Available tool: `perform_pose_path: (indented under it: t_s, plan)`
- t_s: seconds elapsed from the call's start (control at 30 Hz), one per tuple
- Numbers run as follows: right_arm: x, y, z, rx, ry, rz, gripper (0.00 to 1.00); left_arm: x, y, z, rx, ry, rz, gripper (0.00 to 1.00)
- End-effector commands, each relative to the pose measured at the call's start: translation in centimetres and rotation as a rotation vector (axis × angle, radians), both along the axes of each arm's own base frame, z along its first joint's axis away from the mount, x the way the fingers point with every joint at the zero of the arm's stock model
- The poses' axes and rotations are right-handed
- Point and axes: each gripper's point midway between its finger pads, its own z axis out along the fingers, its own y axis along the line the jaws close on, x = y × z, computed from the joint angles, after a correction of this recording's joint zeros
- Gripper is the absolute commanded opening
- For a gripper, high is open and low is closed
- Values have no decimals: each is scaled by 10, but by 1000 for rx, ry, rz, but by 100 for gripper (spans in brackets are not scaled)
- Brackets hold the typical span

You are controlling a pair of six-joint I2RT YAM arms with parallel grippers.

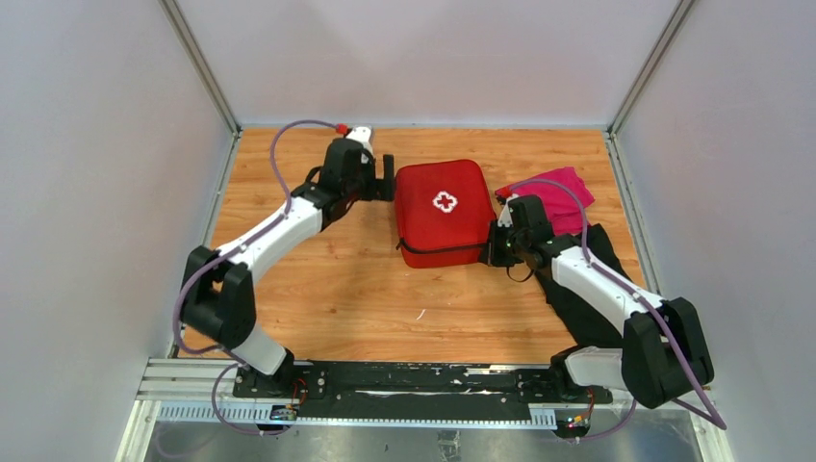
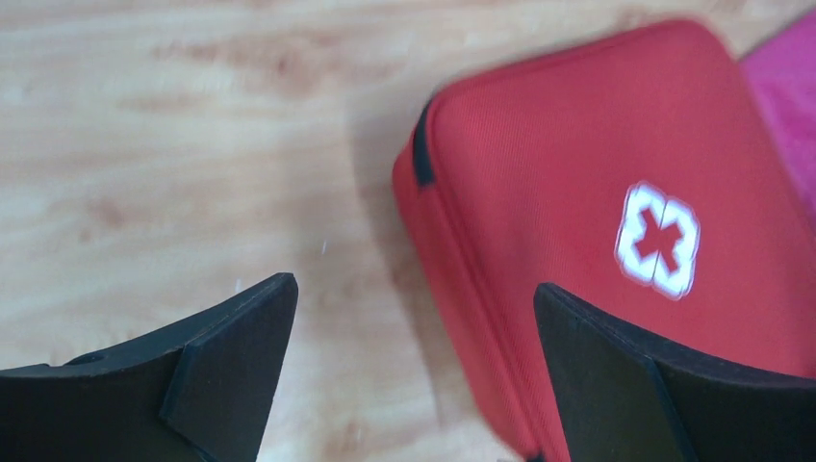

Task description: Organize the medicine kit

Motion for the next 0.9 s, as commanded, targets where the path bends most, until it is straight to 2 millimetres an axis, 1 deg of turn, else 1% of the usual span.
perform_pose_path:
  t_s: [0.0, 0.03, 0.07, 0.1, 0.2, 0.3, 0.4, 0.47, 0.57, 0.73, 0.87]
  plan:
    - [-10, 0, 0, 22, 3, 44, 0, 52, -30, 24, -93, -68, -121, 99]
    - [-11, 1, 2, 30, 4, 51, 0, 65, -35, 18, -109, -61, -141, 99]
    - [-12, 2, 3, 33, 4, 54, 0, 74, -41, 23, -126, -74, -166, 98]
    - [-13, 2, 3, 36, 7, 59, 0, 85, -45, 14, -132, -61, -182, 98]
    - [-14, 2, 6, 29, 4, 76, 0, 108, -58, -1, -133, -25, -228, 94]
    - [-13, 2, 12, 23, -7, 84, 0, 122, -70, -25, -133, 35, -262, 89]
    - [-13, 1, 18, 22, -16, 88, 0, 130, -76, -41, -142, 64, -268, 86]
    - [-14, 1, 20, 19, -19, 89, 0, 130, -80, -49, -160, 79, -278, 84]
    - [-14, -2, 17, 7, -18, 86, 0, 124, -87, -54, -196, 102, -305, 78]
    - [-13, -3, 12, -4, -11, 83, 0, 107, -89, -42, -274, 100, -326, 73]
    - [-8, -5, 12, -18, -25, 71, 0, 82, -91, -38, -349, 114, -354, 67]
